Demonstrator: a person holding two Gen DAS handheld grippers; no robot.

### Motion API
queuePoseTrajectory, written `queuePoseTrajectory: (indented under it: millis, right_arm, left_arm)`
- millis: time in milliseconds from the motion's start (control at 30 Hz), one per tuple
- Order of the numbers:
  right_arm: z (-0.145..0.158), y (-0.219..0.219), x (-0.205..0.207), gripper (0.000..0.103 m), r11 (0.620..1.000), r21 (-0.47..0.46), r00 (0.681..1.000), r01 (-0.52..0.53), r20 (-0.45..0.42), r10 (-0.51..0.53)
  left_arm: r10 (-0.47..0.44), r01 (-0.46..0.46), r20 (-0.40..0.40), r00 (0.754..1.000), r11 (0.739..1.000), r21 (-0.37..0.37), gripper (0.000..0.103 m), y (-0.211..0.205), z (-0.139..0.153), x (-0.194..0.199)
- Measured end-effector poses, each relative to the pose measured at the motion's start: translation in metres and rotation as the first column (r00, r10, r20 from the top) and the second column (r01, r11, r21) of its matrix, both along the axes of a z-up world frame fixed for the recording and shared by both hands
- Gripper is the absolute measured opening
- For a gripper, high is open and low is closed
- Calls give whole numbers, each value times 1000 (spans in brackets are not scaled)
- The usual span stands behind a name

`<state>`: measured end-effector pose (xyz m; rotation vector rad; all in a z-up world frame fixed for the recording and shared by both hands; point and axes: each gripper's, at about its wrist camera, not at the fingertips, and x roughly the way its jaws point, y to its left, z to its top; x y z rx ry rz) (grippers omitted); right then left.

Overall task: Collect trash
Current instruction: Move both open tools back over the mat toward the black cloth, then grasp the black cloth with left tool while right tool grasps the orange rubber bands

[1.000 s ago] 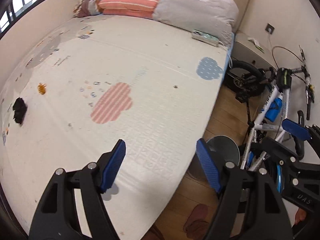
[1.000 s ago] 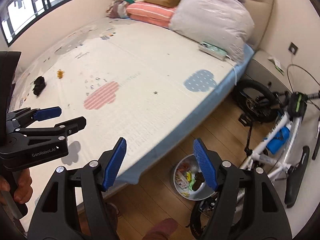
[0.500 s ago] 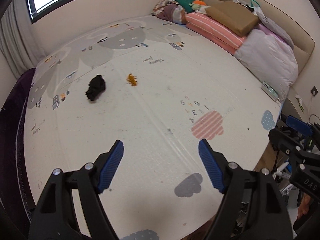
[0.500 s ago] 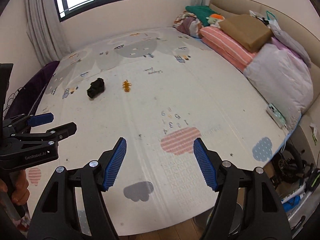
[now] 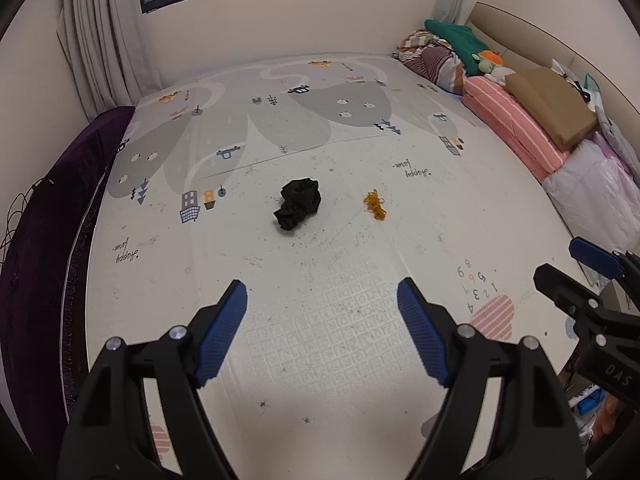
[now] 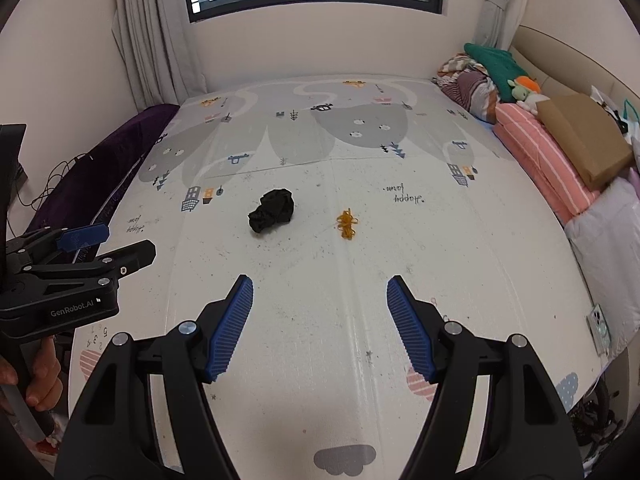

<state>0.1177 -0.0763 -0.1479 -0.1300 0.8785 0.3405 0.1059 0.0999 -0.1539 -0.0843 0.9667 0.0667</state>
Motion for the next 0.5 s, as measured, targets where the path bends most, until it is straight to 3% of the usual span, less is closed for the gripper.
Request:
queuePoseTrajectory:
  millis: [267,500]
  right_arm:
    - [-15,31,59,67,997,-14,997,-71,3,71]
    - [-62,35,137,67,993,-29,994,-112,5,112]
  left_arm:
    - [45,-45,7,999,999,16,78,22,-16,44]
    - [75,-75,3,997,996,41,78,26,-58,105]
